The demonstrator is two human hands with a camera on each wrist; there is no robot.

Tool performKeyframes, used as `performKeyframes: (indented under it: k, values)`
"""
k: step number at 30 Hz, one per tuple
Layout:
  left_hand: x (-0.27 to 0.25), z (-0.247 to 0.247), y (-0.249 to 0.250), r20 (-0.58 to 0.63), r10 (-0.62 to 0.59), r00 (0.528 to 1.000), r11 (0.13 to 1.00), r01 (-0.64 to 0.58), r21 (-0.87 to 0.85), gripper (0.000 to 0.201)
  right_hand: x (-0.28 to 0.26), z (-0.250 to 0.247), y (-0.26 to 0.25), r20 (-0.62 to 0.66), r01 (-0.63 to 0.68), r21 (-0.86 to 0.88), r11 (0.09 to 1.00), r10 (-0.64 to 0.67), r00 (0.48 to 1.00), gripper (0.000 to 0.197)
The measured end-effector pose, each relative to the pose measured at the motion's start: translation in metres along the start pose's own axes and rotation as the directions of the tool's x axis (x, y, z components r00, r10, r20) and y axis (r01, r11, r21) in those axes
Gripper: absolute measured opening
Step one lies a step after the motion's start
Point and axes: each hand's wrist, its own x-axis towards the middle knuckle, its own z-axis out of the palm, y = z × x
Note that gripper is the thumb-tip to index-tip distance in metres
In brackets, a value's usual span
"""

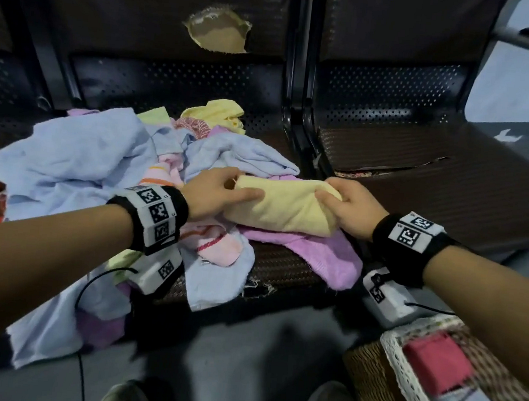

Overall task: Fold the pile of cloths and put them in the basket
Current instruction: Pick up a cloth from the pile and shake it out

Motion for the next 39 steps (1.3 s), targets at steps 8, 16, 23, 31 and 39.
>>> performKeyframes:
  k: [8, 16, 23, 31, 39]
  values:
    - [0.026, 0.003, -0.013, -0.172, -0.124, 0.977, 0.945, 0.169, 0.279, 0.045, 0.024, 0.008, 0.004, -0.01, -0.171, 0.123, 0.978, 0.173, 0.985, 0.038]
    - [0.046, 0.021, 0.003, -0.2, -0.343, 0.918, 0.792, 0.397, 0.464, 0.073, 0.027, 0.016, 0.004, -0.154, -0.209, -0.313, 0.926, 0.168, 0.974, 0.049]
    - [0.047, 0.015, 0.041, -0.136, -0.358, 0.924, 0.905, 0.308, -0.292, 0.053, 0.008, 0.026, -0.048, 0.033, 0.153, -0.42, 0.895, -0.153, 0.988, 0.074]
    - [0.026, 0.036, 0.139, -0.094, -0.088, 0.992, 0.792, 0.013, -0.611, 0.028, -0.025, -0.02, -0.053, -0.385, -0.034, 0.063, 0.997, 0.056, 0.921, 0.048]
    - [0.011, 0.164, 0.182, 0.341, 0.113, 0.933, 0.966, -0.022, -0.258, 0.041, -0.15, -0.077, 0.028, -0.365, -0.052, 0.818, 0.572, 0.588, 0.721, 0.047]
